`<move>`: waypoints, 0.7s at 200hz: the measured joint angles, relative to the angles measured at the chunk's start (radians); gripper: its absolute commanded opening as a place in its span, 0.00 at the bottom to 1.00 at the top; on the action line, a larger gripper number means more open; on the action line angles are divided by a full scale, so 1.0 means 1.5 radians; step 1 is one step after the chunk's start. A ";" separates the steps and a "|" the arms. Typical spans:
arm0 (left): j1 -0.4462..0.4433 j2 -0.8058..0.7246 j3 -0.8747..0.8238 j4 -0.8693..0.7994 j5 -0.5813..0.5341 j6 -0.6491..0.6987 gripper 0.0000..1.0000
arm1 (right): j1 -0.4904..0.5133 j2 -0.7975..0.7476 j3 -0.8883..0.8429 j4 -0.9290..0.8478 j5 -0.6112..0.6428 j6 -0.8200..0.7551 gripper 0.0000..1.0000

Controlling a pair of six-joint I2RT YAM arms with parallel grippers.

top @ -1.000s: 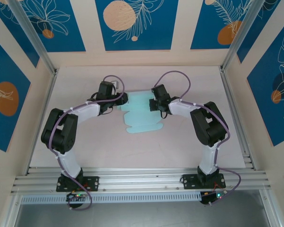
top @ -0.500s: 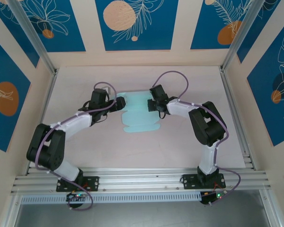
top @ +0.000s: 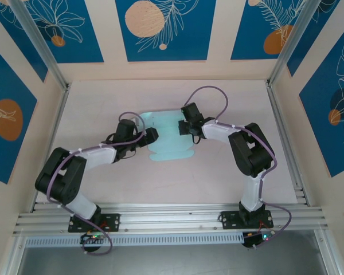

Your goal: Fold the paper box

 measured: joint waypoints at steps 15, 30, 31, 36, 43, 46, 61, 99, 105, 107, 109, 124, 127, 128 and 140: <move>0.000 0.030 0.006 0.017 -0.001 -0.007 0.99 | 0.000 0.000 0.000 0.000 0.000 0.000 0.09; -0.001 0.054 0.011 0.035 -0.003 -0.009 0.99 | 0.001 0.000 0.000 0.000 0.000 0.000 0.09; -0.001 0.057 0.012 0.038 -0.004 -0.009 0.98 | 0.001 0.000 0.000 0.000 0.000 0.000 0.09; -0.002 0.061 0.014 0.041 -0.007 -0.009 0.98 | 0.002 0.000 0.000 0.000 0.000 0.000 0.09; -0.004 0.063 0.017 0.046 -0.010 -0.008 0.98 | 0.002 0.000 0.000 0.001 0.000 0.000 0.09; -0.005 0.066 0.020 0.052 -0.013 -0.006 0.98 | 0.003 0.000 0.000 0.001 0.000 0.000 0.09; -0.010 0.088 0.040 0.072 -0.026 0.002 0.98 | 0.004 0.000 0.000 0.002 0.000 0.000 0.09; -0.015 0.131 0.068 0.100 -0.056 0.021 0.98 | 0.004 0.003 0.003 0.004 0.000 0.001 0.09; -0.016 0.132 0.068 0.103 -0.058 0.022 0.97 | 0.004 0.003 0.003 0.005 0.000 0.002 0.09; -0.016 0.132 0.069 0.105 -0.059 0.023 0.97 | 0.004 0.003 0.003 0.004 0.000 0.002 0.09; -0.017 0.133 0.070 0.105 -0.060 0.025 0.97 | 0.004 0.003 0.003 0.004 0.000 0.002 0.09; -0.019 0.137 0.075 0.108 -0.067 0.036 0.97 | 0.004 0.004 0.003 0.004 0.000 0.005 0.09; -0.019 0.137 0.076 0.109 -0.069 0.038 0.97 | 0.004 0.004 0.003 0.004 -0.001 0.005 0.09; -0.019 0.137 0.076 0.109 -0.069 0.039 0.97 | 0.004 0.004 0.003 0.004 0.000 0.005 0.09; -0.023 0.137 0.078 0.111 -0.079 0.053 0.97 | 0.004 0.004 0.003 0.004 0.000 0.005 0.09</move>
